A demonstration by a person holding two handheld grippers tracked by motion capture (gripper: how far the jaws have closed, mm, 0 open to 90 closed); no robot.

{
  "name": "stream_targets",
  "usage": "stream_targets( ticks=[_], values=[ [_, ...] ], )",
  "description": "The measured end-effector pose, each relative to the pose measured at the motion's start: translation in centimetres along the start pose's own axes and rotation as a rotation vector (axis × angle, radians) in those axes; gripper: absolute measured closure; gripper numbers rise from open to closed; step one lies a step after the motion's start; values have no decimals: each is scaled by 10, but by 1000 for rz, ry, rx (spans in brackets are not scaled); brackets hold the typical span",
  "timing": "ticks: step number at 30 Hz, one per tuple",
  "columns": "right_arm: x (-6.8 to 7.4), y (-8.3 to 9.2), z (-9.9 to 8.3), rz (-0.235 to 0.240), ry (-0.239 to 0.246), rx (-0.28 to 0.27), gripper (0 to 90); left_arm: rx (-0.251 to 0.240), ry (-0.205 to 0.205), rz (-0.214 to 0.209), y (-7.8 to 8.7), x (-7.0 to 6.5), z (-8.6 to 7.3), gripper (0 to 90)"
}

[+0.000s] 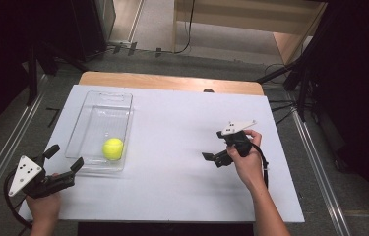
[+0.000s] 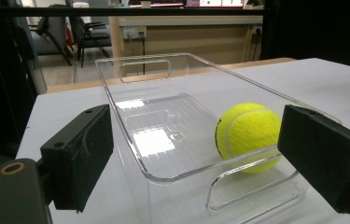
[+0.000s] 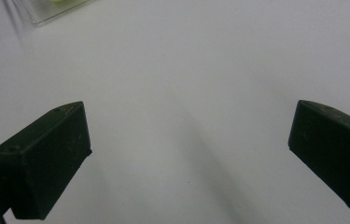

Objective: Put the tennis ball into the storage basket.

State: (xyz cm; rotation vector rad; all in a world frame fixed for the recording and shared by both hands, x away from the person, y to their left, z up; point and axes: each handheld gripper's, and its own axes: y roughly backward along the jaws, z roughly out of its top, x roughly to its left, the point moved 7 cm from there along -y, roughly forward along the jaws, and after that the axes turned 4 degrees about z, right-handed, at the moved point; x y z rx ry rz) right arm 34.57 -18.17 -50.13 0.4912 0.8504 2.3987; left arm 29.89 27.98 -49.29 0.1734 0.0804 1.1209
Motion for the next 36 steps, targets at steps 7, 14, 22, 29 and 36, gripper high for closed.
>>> stream_targets(
  ticks=[7, 14, 22, 29, 36],
  values=[
    [-4, 7, -10, -18, -19, -26, 0, 1, 0, 0, 0, 0, 0, 111],
    [-9, 17, -19, -43, -31, -71, 0, 1, 0, 0, 0, 0, 0, 111],
    [-14, 28, -29, -65, -56, -105, 0, 3, -3, 0, 0, 0, 0, 111],
    [-16, 36, -39, -89, -67, -132, 0, 3, -3, 1, 0, 0, 0, 111],
    [-18, 42, -49, -110, -80, -161, 0, 3, -3, 1, 0, 0, 0, 110]
  ],
)
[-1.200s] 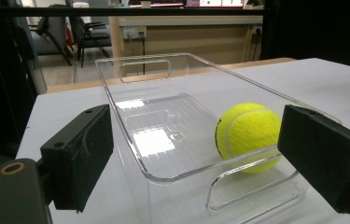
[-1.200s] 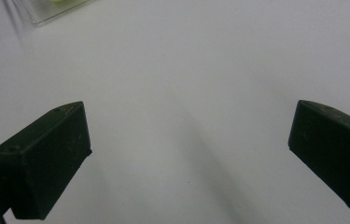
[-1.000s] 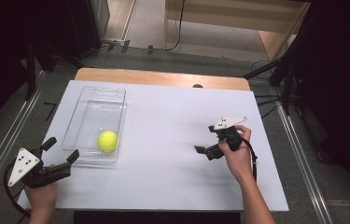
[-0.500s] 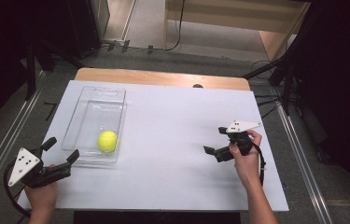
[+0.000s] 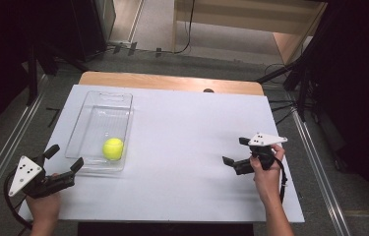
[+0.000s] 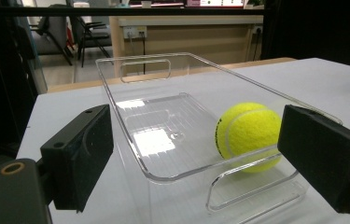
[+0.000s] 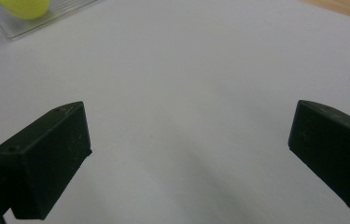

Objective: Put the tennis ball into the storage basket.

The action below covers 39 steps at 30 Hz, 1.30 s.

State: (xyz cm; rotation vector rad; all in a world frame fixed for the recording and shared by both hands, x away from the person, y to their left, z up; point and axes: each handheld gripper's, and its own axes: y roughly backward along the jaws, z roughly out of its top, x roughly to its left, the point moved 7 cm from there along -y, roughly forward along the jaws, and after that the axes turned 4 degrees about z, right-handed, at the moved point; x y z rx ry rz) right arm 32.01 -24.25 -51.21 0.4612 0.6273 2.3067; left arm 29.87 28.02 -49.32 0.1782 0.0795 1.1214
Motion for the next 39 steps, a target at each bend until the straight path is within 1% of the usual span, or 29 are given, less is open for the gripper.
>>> stream_targets(
  ticks=[2, 4, 6, 22, 31, 39],
  values=[
    [0, 2, -3, 1, -2, -7, 0, 0, 0, 0, 0, 0, 0, 111],
    [-1, 5, -6, -6, -6, -8, 0, 0, 0, 0, 0, 0, 0, 110],
    [-2, 7, -8, -15, -6, -20, 0, 0, 1, 0, 0, 0, 0, 111],
    [-10, 27, -32, -55, -45, -68, 0, 1, -1, 1, 0, 0, 0, 110],
    [-13, 36, -39, -66, -67, -104, 0, -1, 1, 0, 0, 0, 0, 111],
    [-14, 43, -44, -78, -79, -149, 0, -2, 3, -3, 1, 0, 0, 111]
  ],
)
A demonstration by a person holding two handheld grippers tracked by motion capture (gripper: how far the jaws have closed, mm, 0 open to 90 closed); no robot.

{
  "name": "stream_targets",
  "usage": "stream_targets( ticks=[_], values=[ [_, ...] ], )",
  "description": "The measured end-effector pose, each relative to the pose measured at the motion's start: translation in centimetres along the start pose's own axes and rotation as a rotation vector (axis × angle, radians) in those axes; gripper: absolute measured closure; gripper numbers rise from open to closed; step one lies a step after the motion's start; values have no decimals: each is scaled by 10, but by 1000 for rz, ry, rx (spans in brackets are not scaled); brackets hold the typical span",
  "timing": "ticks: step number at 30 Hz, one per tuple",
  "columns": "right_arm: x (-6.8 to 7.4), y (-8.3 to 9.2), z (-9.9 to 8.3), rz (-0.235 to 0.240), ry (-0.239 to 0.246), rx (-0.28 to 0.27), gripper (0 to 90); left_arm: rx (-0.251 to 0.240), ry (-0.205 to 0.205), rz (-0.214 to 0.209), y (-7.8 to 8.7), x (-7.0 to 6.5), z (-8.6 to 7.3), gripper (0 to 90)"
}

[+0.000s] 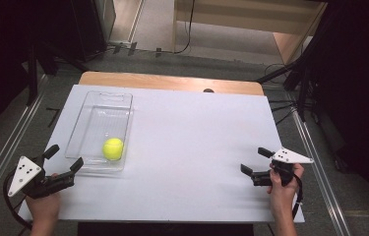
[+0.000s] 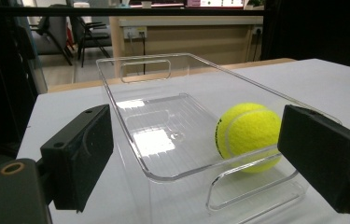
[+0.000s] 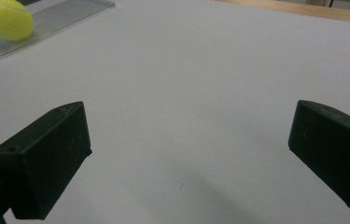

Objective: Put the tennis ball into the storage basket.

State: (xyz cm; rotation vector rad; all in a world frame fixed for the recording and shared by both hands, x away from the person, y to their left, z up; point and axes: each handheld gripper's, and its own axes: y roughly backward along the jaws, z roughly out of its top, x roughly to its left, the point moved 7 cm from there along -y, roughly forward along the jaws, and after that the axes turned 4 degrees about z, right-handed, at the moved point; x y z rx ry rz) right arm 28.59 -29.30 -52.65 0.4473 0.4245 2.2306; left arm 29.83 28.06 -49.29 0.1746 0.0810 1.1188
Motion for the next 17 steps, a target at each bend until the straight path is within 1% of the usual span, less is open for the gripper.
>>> stream_targets(
  ticks=[4, 5, 7, 8, 11, 13, 14, 17],
  values=[
    [-2, 5, -3, -11, -8, -25, 0, -1, 1, 0, 0, 0, 0, 111],
    [-4, 6, -3, -17, -1, -32, 0, -2, 2, 0, 0, 0, 0, 111],
    [-4, 9, -4, -17, -6, -45, 0, -1, 1, 1, 0, 0, 0, 110],
    [-5, 11, -4, -19, -6, -62, 0, 0, 2, 0, 0, 0, 0, 110],
    [-6, 15, -4, -25, -6, -89, 0, 0, 2, 2, 0, 0, 0, 111],
    [-7, 17, -5, -36, -6, -95, 0, -2, 3, 2, 0, 0, 0, 110],
    [-7, 18, -5, -35, -12, -99, 0, -2, 2, 2, 0, 0, 0, 111],
    [-8, 19, -5, -35, -7, -109, 0, -1, 3, 4, 0, 0, 0, 111]
  ],
)
